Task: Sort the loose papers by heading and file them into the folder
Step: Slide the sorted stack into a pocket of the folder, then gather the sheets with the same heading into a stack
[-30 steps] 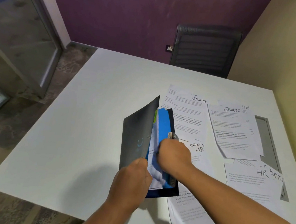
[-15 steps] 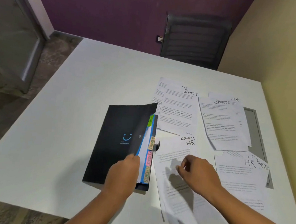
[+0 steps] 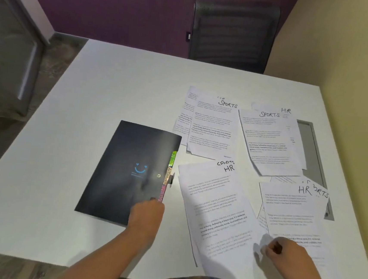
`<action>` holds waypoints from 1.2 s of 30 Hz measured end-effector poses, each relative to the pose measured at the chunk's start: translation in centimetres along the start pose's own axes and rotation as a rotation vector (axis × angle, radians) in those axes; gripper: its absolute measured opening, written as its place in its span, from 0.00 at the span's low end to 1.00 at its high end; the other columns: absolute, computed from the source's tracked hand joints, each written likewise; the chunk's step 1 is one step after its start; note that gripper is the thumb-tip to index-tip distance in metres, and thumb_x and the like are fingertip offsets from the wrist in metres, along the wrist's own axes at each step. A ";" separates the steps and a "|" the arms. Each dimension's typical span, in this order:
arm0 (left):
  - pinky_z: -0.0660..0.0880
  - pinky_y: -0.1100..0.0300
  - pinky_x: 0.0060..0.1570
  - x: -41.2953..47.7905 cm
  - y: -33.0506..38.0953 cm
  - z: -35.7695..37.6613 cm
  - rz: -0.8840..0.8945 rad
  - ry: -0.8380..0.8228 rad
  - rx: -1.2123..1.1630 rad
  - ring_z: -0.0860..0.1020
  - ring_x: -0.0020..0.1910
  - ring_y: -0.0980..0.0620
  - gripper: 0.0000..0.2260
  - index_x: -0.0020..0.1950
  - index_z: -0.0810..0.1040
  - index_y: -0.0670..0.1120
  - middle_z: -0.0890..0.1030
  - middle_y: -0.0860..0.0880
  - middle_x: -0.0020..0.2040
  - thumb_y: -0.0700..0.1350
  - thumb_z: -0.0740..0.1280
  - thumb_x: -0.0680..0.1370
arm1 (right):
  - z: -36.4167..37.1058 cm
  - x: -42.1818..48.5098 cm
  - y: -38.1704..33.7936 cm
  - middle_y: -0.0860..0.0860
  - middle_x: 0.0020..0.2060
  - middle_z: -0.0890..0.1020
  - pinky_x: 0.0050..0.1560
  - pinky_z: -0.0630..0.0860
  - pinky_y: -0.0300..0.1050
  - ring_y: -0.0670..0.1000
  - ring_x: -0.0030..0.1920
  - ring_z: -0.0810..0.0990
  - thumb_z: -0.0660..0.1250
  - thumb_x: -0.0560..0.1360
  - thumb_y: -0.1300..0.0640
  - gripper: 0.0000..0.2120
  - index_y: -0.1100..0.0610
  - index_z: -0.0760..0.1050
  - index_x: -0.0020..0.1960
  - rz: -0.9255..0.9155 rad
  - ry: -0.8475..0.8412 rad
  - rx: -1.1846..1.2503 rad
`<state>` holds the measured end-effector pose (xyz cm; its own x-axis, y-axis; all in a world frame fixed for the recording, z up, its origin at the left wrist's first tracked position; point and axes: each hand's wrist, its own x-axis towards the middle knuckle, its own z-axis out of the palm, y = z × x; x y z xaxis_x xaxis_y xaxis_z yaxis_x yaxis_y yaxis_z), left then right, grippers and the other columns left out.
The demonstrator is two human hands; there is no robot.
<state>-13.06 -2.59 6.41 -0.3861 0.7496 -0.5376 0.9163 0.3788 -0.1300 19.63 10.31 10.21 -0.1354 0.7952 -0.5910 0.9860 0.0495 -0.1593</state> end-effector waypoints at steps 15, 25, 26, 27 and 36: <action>0.78 0.54 0.50 -0.9 2.1 3.5 -0.102 0.070 -0.060 0.69 0.71 0.49 0.22 0.71 0.70 0.49 0.64 0.49 0.77 0.54 0.59 0.79 | 1.8 0.5 2.9 0.46 0.33 0.83 0.39 0.76 0.42 0.45 0.36 0.81 0.70 0.74 0.49 0.09 0.51 0.77 0.38 -0.068 0.012 0.248; 0.72 0.59 0.37 -2.3 12.9 1.0 -0.409 0.098 -0.728 0.77 0.48 0.50 0.26 0.59 0.71 0.47 0.75 0.49 0.56 0.65 0.69 0.72 | 0.0 5.1 10.4 0.45 0.47 0.82 0.49 0.79 0.45 0.44 0.44 0.79 0.68 0.74 0.52 0.03 0.50 0.79 0.47 -0.118 0.105 0.309; 0.74 0.57 0.39 -2.2 14.1 0.9 -0.470 0.087 -0.790 0.77 0.51 0.47 0.30 0.62 0.70 0.45 0.74 0.47 0.58 0.65 0.71 0.70 | -0.4 5.7 11.4 0.45 0.49 0.81 0.50 0.78 0.44 0.44 0.45 0.78 0.68 0.74 0.52 0.06 0.50 0.79 0.50 -0.097 0.137 0.328; 0.76 0.54 0.43 -2.0 15.1 0.7 -0.526 0.083 -0.822 0.77 0.54 0.44 0.33 0.63 0.69 0.43 0.73 0.44 0.60 0.64 0.73 0.69 | -0.8 6.3 12.5 0.46 0.52 0.81 0.51 0.78 0.43 0.45 0.47 0.78 0.68 0.75 0.52 0.08 0.51 0.78 0.53 -0.073 0.167 0.336; 0.74 0.54 0.41 0.4 18.9 -0.1 -0.522 0.112 -0.944 0.77 0.44 0.43 0.22 0.47 0.69 0.44 0.74 0.48 0.44 0.43 0.80 0.64 | -3.2 9.3 19.6 0.54 0.58 0.77 0.48 0.81 0.54 0.59 0.55 0.80 0.75 0.64 0.43 0.40 0.56 0.67 0.70 0.169 0.114 0.158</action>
<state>4.10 4.87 3.82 -0.7559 0.4018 -0.5169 0.2029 0.8944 0.3985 38.03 20.60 4.10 0.0504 0.8475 -0.5284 0.9650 -0.1776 -0.1929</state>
